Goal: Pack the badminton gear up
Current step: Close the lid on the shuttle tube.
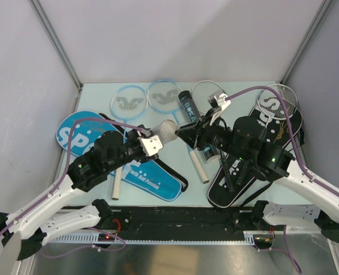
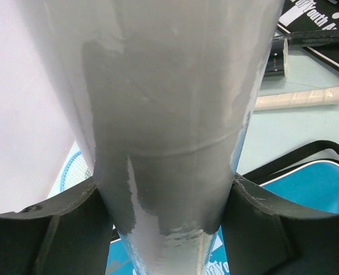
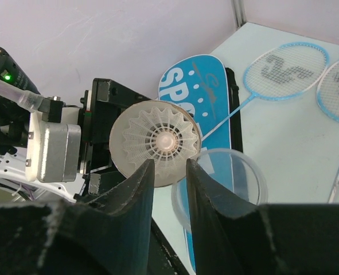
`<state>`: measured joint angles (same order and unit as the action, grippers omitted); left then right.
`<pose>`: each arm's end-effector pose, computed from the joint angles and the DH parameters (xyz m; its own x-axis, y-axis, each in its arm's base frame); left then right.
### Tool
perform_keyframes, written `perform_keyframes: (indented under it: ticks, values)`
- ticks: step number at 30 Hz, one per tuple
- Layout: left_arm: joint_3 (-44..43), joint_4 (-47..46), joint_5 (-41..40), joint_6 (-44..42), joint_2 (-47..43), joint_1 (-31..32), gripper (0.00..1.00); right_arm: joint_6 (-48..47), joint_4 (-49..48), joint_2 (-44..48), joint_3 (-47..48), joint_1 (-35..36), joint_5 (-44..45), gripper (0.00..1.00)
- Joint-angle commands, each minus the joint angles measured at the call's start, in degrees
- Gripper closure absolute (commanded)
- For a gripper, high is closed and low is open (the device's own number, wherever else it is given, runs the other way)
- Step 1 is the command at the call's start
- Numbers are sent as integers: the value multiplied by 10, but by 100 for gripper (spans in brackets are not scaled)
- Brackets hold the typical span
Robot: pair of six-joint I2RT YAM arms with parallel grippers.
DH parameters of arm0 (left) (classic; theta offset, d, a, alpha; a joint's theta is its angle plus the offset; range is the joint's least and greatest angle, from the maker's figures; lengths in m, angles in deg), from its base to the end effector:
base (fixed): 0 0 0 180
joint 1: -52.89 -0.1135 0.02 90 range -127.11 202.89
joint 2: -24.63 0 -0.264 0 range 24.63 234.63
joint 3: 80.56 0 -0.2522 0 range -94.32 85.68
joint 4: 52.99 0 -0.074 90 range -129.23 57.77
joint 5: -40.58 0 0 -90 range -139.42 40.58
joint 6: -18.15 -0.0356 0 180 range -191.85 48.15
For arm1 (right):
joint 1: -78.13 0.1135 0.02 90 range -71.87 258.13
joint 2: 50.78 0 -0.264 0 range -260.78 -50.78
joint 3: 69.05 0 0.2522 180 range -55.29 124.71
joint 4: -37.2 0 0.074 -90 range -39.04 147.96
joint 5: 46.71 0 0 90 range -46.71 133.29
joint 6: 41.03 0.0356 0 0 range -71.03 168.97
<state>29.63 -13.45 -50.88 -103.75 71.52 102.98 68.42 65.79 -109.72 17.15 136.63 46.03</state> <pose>0.1142 -0.1351 0.3731 0.2411 0.5351 -0.8097 0.7347 0.4445 0.5125 0.1151 0.1846 0.4526 -0.2867 0.1687 -0.9430 -0.7755 0.5371 0.3318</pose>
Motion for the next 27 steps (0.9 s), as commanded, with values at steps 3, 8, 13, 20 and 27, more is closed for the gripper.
perform_keyframes:
  ticks: [3,8,13,20,27]
  values:
    - [-25,-40,-9,4,-2,1,52,-4,-13,-6,-6,-1,17,66]
    - [-25,-40,-3,5,0,0,52,-3,-35,-10,-16,-1,11,67]
    - [-26,-40,-3,3,-1,0,52,-4,-41,-15,-17,-1,22,84]
    - [-21,-40,-11,-1,2,0,52,-12,-47,-9,-17,-1,30,100]
    - [-18,-40,-13,0,0,1,52,-23,-83,-9,-17,-1,-11,100]
